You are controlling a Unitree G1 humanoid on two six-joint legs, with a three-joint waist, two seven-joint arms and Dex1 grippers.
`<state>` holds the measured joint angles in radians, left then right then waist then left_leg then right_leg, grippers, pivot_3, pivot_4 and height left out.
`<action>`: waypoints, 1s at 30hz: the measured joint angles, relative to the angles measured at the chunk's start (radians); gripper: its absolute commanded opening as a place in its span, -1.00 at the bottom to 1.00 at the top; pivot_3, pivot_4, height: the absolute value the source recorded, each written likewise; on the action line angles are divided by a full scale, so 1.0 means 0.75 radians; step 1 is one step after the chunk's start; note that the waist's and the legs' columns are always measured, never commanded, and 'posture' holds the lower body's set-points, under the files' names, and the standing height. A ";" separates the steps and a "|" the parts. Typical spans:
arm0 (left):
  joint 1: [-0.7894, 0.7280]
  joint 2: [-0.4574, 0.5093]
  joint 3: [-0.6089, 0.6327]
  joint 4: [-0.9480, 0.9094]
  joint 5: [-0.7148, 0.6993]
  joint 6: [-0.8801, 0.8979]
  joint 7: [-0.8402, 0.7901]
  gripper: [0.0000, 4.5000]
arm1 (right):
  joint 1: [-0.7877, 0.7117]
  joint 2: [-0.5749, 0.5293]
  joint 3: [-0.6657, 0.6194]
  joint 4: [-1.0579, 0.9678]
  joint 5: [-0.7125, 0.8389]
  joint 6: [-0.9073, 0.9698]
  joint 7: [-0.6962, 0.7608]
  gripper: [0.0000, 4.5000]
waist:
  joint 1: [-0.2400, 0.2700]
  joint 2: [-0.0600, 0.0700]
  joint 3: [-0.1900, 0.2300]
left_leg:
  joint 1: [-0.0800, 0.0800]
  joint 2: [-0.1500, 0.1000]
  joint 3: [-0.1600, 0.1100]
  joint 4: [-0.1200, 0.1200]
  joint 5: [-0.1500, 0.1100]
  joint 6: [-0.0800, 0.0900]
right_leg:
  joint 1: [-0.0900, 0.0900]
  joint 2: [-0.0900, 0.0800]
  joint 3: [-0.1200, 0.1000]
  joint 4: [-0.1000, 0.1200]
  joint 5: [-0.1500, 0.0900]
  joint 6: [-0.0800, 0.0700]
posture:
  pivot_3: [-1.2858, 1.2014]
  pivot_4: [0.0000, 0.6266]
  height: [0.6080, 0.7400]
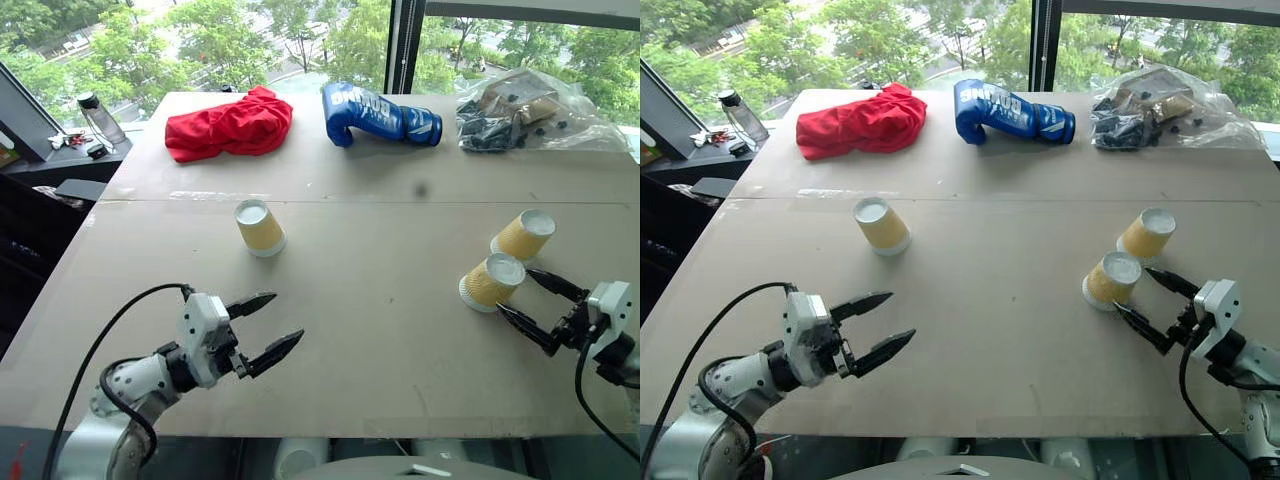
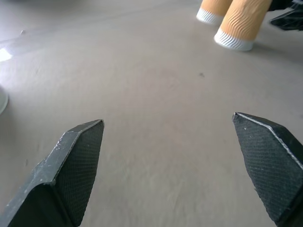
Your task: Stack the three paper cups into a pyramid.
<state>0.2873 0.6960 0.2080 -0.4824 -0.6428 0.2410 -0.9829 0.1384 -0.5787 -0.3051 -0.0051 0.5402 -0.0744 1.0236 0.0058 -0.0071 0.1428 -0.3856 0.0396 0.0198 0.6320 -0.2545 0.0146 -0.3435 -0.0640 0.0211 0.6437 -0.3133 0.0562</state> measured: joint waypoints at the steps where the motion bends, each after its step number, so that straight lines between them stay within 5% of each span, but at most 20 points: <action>1: -0.016 0.013 0.010 -0.014 -0.019 0.011 -0.009 0.98 | -0.009 0.000 0.006 -0.007 0.001 0.008 -0.005 1.00 | -0.001 0.001 0.000 | 0.000 0.000 0.000 0.000 0.000 0.000 | 0.000 0.000 0.000 0.000 0.000 0.000 | 0.03 -0.52 1.00; 11: -0.281 0.205 0.039 -0.128 -0.268 0.250 -0.083 0.98 | -0.080 0.043 0.074 -0.085 0.028 0.130 -0.037 1.00 | -0.011 0.000 0.002 | 0.000 0.000 0.000 0.002 0.000 0.000 | 0.000 0.003 -0.005 0.001 0.000 0.001 | 0.03 -0.52 1.00; 14: -0.307 0.210 0.039 -0.139 -0.285 0.277 -0.074 1.00 | -0.079 0.043 0.077 -0.087 0.044 0.159 -0.028 0.70 | -0.016 0.000 0.003 | 0.000 0.000 0.000 0.002 0.000 0.000 | 0.000 0.003 -0.004 0.001 0.000 0.001 | 0.03 -0.52 1.00; 17: -0.321 0.210 0.038 -0.144 -0.295 0.298 -0.061 1.00 | -0.080 0.045 0.077 -0.087 0.042 0.158 -0.036 0.13 | -0.020 -0.001 0.004 | 0.000 0.000 0.000 0.002 0.000 0.000 | 0.000 0.004 -0.004 0.002 0.000 0.001 | 0.03 -0.52 1.00; 23: -0.317 0.210 0.047 -0.151 -0.295 0.310 -0.059 1.00 | -0.154 0.067 0.103 -0.082 0.018 0.153 -0.046 0.13 | -0.027 -0.002 0.006 | 0.001 0.000 0.001 0.002 0.000 0.000 | 0.000 0.006 -0.003 0.004 0.000 0.001 | 0.03 -0.52 1.00; 30: -0.323 0.205 0.105 -0.084 -0.292 0.307 -0.059 1.00 | -0.548 0.232 0.370 0.029 -0.197 0.202 -0.196 0.13 | -0.032 -0.006 0.010 | 0.001 0.001 0.002 0.003 0.001 -0.001 | -0.009 0.012 0.002 0.016 0.000 0.001 | 0.03 -0.52 1.00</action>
<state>0.0453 0.8495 0.2865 -0.5455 -0.8617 0.4713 -1.0269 -0.2726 -0.4048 -0.0272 0.0170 0.3929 0.0773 0.8767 -0.0182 -0.0115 0.1502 -0.3851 0.0406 0.0216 0.6346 -0.2541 0.0139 -0.3502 -0.0549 0.0229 0.6553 -0.3133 0.0570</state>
